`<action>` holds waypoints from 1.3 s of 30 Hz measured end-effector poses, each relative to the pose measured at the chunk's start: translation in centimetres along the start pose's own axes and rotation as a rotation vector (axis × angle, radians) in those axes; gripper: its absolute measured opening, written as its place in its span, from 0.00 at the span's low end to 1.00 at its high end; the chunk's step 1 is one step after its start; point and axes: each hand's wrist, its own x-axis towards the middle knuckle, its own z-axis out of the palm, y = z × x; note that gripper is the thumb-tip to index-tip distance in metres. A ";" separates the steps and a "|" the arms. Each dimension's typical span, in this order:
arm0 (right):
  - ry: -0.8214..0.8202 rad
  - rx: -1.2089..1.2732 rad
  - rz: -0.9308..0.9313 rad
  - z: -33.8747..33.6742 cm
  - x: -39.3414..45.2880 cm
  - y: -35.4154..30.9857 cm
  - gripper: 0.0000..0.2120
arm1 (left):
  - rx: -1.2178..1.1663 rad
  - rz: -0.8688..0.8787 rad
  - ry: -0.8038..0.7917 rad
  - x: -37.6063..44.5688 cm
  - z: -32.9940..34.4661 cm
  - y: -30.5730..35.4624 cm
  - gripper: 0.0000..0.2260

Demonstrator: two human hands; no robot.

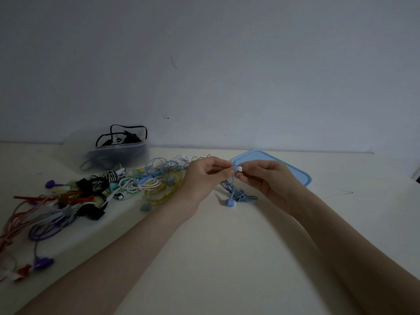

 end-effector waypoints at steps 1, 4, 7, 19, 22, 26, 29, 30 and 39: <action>-0.003 -0.002 0.002 0.0 0.0 0.0 0.08 | -0.002 -0.002 0.002 0.0 0.0 0.0 0.03; -0.015 0.017 0.011 0.0 0.0 -0.1 0.07 | -0.024 -0.022 0.009 0.0 0.0 0.0 0.03; -0.017 0.026 0.014 0.1 0.0 -0.1 0.07 | -0.038 -0.036 0.010 0.1 0.0 -0.1 0.03; 0.005 0.066 0.093 0.0 -0.1 -0.3 0.08 | 0.001 0.025 -0.031 0.0 -0.1 0.3 0.04; -0.017 0.098 0.133 -0.1 -0.2 -0.5 0.09 | -0.006 0.011 -0.064 -0.1 -0.3 0.2 0.05; -0.035 0.090 0.153 0.0 -0.1 -0.7 0.07 | -0.124 -0.107 -0.107 0.1 -0.5 0.1 0.04; -0.036 0.074 0.125 0.1 0.0 -0.6 0.08 | -0.200 -0.156 -0.105 0.2 -0.4 0.0 0.05; -0.035 0.064 0.120 0.1 0.0 -0.5 0.08 | -0.212 -0.163 -0.106 0.2 -0.4 -0.1 0.05; -0.058 0.092 0.218 -0.4 -0.2 -0.7 0.07 | 0.014 -0.009 -0.138 0.2 -0.8 0.4 0.06</action>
